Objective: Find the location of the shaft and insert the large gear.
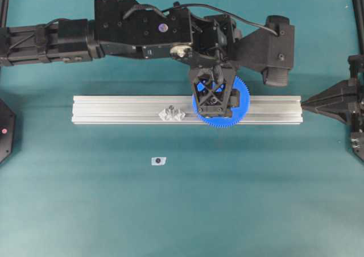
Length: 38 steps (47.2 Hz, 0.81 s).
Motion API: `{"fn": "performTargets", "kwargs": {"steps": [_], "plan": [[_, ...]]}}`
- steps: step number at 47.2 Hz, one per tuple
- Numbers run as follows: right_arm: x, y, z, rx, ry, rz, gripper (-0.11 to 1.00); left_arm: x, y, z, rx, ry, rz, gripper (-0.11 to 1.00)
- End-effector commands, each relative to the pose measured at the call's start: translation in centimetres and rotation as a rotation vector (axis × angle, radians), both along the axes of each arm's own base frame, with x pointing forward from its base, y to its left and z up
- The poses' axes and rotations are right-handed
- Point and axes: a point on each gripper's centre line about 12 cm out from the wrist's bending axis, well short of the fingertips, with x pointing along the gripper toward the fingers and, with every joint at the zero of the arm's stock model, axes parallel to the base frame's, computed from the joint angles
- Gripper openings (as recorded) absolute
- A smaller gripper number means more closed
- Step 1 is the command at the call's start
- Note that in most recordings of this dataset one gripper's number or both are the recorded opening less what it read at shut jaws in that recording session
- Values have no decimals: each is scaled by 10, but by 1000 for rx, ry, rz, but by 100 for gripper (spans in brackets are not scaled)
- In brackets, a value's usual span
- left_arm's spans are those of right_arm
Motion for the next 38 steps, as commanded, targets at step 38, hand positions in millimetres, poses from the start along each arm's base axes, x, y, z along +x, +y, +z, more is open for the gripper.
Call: {"fn": "performTargets", "kwargs": {"steps": [38], "plan": [[-1, 0, 6, 2, -26, -4, 0, -8, -1, 19, -17, -44, 33, 81]]}}
